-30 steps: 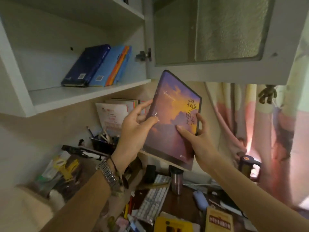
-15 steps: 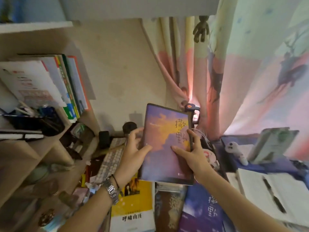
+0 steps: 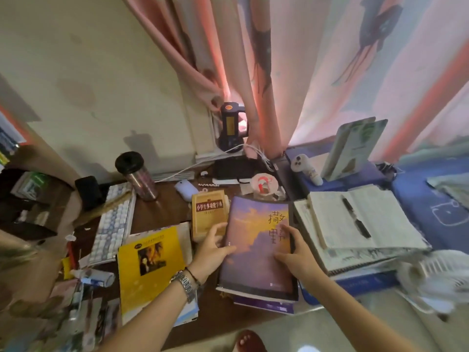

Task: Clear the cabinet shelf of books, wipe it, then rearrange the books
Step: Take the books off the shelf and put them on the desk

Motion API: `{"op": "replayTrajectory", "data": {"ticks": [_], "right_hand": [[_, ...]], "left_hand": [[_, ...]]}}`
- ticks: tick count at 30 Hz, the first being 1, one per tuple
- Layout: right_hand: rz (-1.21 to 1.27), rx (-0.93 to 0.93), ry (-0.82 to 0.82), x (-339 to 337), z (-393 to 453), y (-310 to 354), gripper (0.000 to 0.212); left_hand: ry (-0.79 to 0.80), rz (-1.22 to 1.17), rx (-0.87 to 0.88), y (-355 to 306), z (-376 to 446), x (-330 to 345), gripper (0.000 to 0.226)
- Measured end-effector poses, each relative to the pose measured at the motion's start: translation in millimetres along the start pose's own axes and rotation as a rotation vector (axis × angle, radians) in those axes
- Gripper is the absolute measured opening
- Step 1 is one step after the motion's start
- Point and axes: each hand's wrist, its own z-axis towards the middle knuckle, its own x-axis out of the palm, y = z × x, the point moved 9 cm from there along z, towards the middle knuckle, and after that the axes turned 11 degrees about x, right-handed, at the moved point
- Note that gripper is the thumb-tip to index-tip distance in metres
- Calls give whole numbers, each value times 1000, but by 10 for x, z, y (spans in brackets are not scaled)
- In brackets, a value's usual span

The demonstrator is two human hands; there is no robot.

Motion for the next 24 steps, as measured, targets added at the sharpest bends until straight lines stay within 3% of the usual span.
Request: {"op": "replayTrajectory", "data": {"ticks": [11,24], "right_hand": [[-69,201,-31,-22,253,-962,71],[-228,196,-164,-20,515,-1008,66]], "left_hand": [[71,221,-186,970,83,411,67],[61,412,-250,1137,298,537,67]]}}
